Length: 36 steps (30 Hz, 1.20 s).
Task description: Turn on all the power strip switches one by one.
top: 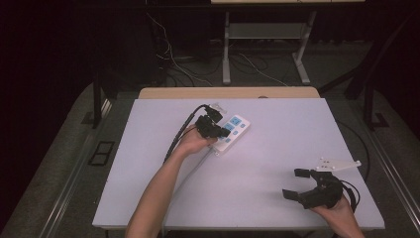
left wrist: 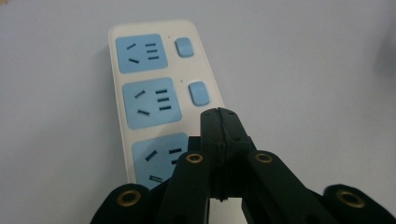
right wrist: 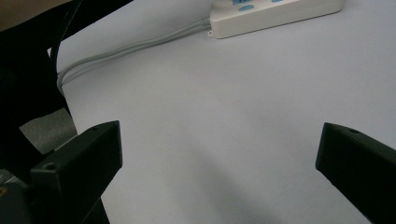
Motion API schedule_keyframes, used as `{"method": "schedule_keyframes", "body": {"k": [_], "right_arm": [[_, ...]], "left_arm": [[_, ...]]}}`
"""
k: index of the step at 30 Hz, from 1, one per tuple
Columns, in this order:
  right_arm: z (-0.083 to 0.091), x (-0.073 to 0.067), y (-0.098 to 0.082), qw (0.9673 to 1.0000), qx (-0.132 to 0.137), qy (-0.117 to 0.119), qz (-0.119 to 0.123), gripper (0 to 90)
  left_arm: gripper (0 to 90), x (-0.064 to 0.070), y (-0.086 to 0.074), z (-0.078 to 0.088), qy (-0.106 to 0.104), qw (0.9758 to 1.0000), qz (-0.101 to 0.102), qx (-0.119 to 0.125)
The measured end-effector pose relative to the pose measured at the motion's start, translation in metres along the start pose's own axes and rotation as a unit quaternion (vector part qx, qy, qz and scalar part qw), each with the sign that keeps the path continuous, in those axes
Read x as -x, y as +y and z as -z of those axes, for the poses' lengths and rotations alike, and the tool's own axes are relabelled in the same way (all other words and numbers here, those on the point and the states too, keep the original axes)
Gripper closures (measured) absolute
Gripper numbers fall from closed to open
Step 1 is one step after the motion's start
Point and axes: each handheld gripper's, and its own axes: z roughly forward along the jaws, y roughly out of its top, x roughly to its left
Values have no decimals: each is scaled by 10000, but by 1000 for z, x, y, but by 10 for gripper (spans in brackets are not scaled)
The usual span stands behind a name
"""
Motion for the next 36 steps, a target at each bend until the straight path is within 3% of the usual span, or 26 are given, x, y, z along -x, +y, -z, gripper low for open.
{"method": "schedule_keyframes", "body": {"k": [14, 20, 36], "right_arm": [[1, 2, 0, 10000, 26, -4, -16, 3], [2, 2, 0, 10000, 38, -13, -29, 3], [2, 2, 0, 10000, 29, -5, -17, 3]], "left_arm": [[894, -6, 24, 7, 97, 9999, -78, 38], [893, -8, 31, -2, 119, 9999, -116, -5], [893, -12, 26, -29, 79, 9999, 1, -122]]}}
